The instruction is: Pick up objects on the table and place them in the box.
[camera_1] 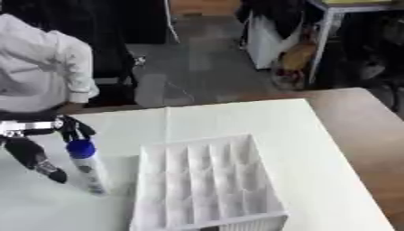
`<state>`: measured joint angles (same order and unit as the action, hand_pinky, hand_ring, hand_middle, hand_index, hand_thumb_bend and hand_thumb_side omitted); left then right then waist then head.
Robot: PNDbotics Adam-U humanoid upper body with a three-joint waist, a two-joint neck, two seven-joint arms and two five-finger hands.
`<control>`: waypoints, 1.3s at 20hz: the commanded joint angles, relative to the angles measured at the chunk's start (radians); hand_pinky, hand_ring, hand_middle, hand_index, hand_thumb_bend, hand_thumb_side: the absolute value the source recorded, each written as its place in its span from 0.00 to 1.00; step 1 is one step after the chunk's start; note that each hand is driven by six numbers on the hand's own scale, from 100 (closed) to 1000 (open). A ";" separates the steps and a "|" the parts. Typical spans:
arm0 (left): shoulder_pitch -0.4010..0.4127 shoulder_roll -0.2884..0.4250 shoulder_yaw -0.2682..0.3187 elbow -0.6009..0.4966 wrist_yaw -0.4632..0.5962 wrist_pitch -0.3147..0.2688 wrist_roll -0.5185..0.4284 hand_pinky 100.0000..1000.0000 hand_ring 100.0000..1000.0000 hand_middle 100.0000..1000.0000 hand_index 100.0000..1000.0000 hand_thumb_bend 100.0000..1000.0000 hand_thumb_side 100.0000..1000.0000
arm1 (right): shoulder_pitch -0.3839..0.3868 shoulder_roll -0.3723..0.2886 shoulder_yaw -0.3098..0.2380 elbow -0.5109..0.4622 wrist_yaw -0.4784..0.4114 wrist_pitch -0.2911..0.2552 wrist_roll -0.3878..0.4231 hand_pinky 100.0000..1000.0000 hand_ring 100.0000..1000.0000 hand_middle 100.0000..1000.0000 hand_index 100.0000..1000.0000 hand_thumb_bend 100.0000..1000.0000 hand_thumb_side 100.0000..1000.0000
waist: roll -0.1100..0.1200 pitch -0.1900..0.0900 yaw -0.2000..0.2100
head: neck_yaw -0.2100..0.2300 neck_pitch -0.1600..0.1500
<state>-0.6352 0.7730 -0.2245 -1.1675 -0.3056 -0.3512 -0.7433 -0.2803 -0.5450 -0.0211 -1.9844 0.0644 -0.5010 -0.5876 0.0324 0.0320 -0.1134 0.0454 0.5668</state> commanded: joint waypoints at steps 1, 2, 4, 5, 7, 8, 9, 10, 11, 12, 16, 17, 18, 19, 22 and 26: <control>-0.025 -0.001 0.023 0.019 -0.015 -0.020 -0.023 0.66 0.65 0.77 0.93 1.00 0.47 | -0.023 -0.014 -0.005 -0.016 -0.004 -0.002 0.002 0.29 0.40 0.35 0.49 0.03 0.67 | -0.003 -0.007 -0.001 | 0.011 -0.012; -0.028 -0.006 0.025 0.026 -0.019 -0.022 -0.022 0.66 0.65 0.77 0.93 1.00 0.47 | -0.023 -0.014 -0.005 -0.016 -0.004 -0.002 0.002 0.29 0.40 0.35 0.49 0.04 0.67 | -0.003 -0.006 -0.002 | 0.012 -0.012; -0.032 -0.013 0.028 0.038 -0.024 -0.027 -0.016 0.66 0.64 0.77 0.93 1.00 0.47 | -0.025 -0.013 -0.005 -0.016 -0.005 -0.002 0.003 0.29 0.40 0.35 0.49 0.03 0.67 | -0.003 -0.006 -0.002 | 0.012 -0.012; -0.034 -0.016 0.029 0.044 -0.027 -0.030 -0.011 0.65 0.64 0.77 0.93 1.00 0.47 | -0.025 -0.013 -0.005 -0.016 -0.005 -0.001 0.003 0.29 0.40 0.35 0.49 0.03 0.67 | -0.003 -0.005 -0.003 | 0.013 -0.012; -0.036 -0.020 0.030 0.053 -0.032 -0.036 -0.003 0.65 0.64 0.77 0.92 1.00 0.48 | -0.027 -0.013 -0.005 -0.016 -0.006 -0.002 0.003 0.29 0.40 0.35 0.49 0.03 0.67 | -0.003 -0.005 -0.003 | 0.013 -0.013; -0.036 -0.022 0.031 0.058 -0.034 -0.038 0.002 0.65 0.64 0.77 0.92 1.00 0.47 | -0.027 -0.012 -0.005 -0.016 -0.006 -0.002 0.003 0.29 0.40 0.35 0.49 0.03 0.67 | -0.003 -0.004 -0.004 | 0.013 -0.013; -0.036 -0.023 0.030 0.061 -0.037 -0.041 0.005 0.65 0.64 0.77 0.92 1.00 0.48 | -0.028 -0.012 -0.005 -0.016 -0.006 -0.002 0.004 0.29 0.40 0.35 0.49 0.03 0.67 | -0.003 -0.004 -0.004 | 0.013 -0.013; -0.037 -0.024 0.030 0.063 -0.039 -0.044 0.008 0.65 0.64 0.76 0.92 1.00 0.48 | -0.028 -0.012 -0.005 -0.016 -0.007 -0.002 0.004 0.29 0.40 0.35 0.49 0.03 0.67 | -0.003 -0.004 -0.005 | 0.013 -0.014; -0.038 -0.026 0.029 0.066 -0.042 -0.045 0.010 0.65 0.64 0.76 0.92 1.00 0.48 | -0.030 -0.011 -0.004 -0.016 -0.007 -0.002 0.004 0.29 0.40 0.35 0.49 0.03 0.67 | -0.003 -0.003 -0.006 | 0.015 -0.015; -0.039 -0.029 0.029 0.070 -0.046 -0.046 0.012 0.65 0.64 0.77 0.93 1.00 0.48 | -0.031 -0.011 -0.004 -0.016 -0.008 -0.002 0.005 0.29 0.40 0.35 0.49 0.03 0.67 | -0.003 -0.003 -0.007 | 0.016 -0.017; -0.043 -0.040 0.032 0.088 -0.061 -0.054 0.028 0.64 0.62 0.75 0.91 1.00 0.47 | -0.035 -0.009 -0.003 -0.016 -0.010 -0.003 0.007 0.29 0.40 0.35 0.49 0.03 0.67 | -0.003 -0.001 -0.009 | 0.019 -0.020; -0.044 -0.042 0.033 0.094 -0.068 -0.055 0.030 0.64 0.62 0.75 0.91 1.00 0.47 | -0.036 -0.009 -0.003 -0.016 -0.010 -0.003 0.008 0.29 0.40 0.35 0.49 0.03 0.67 | -0.003 0.000 -0.009 | 0.020 -0.020; -0.046 -0.045 0.033 0.101 -0.074 -0.056 0.032 0.64 0.62 0.75 0.91 1.00 0.46 | -0.036 -0.009 -0.004 -0.016 -0.010 -0.003 0.008 0.29 0.40 0.35 0.49 0.03 0.67 | -0.003 0.001 -0.009 | 0.020 -0.021; -0.047 -0.047 0.034 0.106 -0.079 -0.058 0.034 0.64 0.62 0.75 0.91 1.00 0.46 | -0.037 -0.008 -0.004 -0.016 -0.011 -0.004 0.008 0.29 0.40 0.35 0.49 0.03 0.67 | -0.004 0.001 -0.009 | 0.020 -0.021; -0.048 -0.055 0.034 0.121 -0.089 -0.061 0.037 0.64 0.61 0.75 0.91 1.00 0.45 | -0.040 -0.007 -0.003 -0.016 -0.012 -0.004 0.010 0.29 0.40 0.35 0.49 0.03 0.67 | -0.004 0.003 -0.011 | 0.020 -0.020; -0.049 -0.065 0.037 0.135 -0.094 -0.067 0.050 0.62 0.60 0.73 0.90 1.00 0.45 | -0.042 -0.005 -0.003 -0.016 -0.013 -0.004 0.011 0.29 0.41 0.35 0.50 0.03 0.67 | -0.005 0.006 -0.012 | 0.021 -0.020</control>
<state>-0.6620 0.6918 -0.2027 -1.0298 -0.3944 -0.4039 -0.6878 -0.3062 -0.5362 -0.0207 -1.9844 0.0554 -0.5033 -0.5776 0.0298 0.0454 -0.1252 0.0610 0.5587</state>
